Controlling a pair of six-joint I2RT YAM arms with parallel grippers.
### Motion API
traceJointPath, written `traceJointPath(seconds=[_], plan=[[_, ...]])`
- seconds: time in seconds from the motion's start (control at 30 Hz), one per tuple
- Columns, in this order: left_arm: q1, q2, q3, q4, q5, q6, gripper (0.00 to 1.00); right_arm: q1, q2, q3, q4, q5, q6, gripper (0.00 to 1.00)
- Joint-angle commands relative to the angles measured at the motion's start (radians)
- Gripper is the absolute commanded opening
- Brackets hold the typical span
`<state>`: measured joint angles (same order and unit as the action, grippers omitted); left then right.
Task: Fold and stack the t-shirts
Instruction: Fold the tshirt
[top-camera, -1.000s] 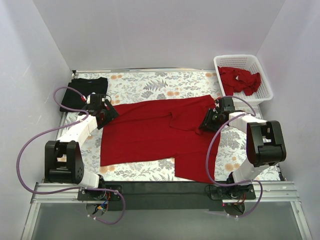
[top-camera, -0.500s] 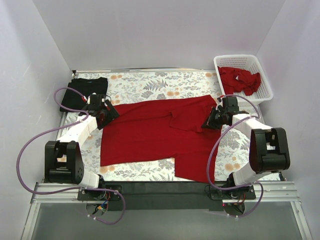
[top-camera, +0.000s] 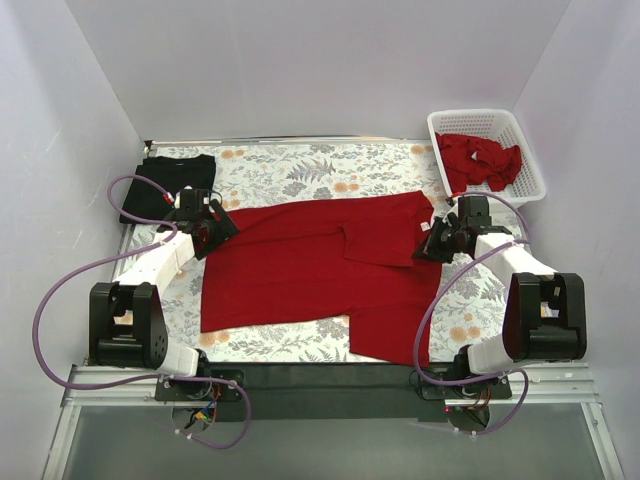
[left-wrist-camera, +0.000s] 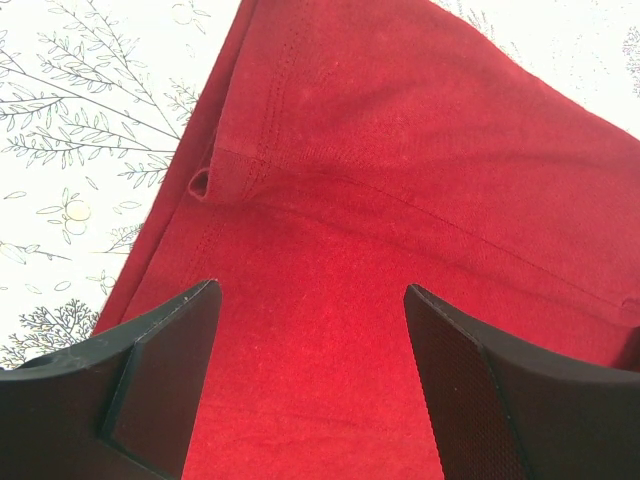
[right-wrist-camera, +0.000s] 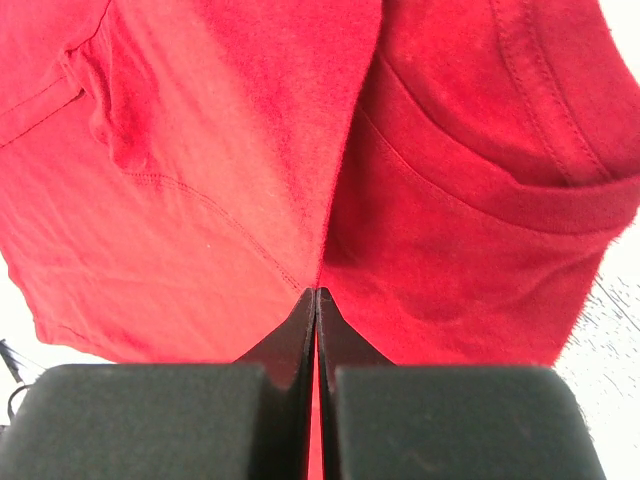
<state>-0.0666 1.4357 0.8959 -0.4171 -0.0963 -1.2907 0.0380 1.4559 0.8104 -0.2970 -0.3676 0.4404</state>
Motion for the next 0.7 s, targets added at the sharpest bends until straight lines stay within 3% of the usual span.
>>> traceJointPath(seconds=[0.0, 0.23, 0.67], plan=[[0.001, -0.049, -0.008, 0.006, -0.02, 0.004, 0.69, -0.02, -0.04, -0.004, -0.039, -0.027, -0.026, 0.01], [0.001, -0.041, -0.032, 0.029, -0.078, -0.039, 0.66, -0.023, -0.022, -0.014, -0.062, -0.021, -0.045, 0.01], [0.039, 0.097, -0.018, 0.149, -0.169, -0.148, 0.5, -0.024, 0.026, 0.001, -0.037, -0.008, -0.065, 0.01]])
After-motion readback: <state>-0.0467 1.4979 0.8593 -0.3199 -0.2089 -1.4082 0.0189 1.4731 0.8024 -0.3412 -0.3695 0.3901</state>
